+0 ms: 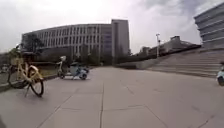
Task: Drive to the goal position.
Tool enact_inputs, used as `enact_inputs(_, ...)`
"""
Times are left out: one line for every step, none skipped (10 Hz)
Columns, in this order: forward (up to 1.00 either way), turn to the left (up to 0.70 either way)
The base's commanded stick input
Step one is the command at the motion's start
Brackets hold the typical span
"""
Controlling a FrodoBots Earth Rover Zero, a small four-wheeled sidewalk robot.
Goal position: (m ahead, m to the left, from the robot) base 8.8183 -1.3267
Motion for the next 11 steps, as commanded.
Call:
enact_inputs(0.70,0.00)
enact_inputs(0.70,0.00)
enact_inputs(0.70,0.00)
enact_inputs(0.70,0.00)
enact_inputs(0.70,0.00)
enact_inputs(0.70,0.00)
enact_inputs(0.70,0.00)
enact_inputs(0.70,0.00)
enact_inputs(0.70,-0.01)
enact_inputs(0.70,-0.02)
enact_inputs(0.70,-0.03)
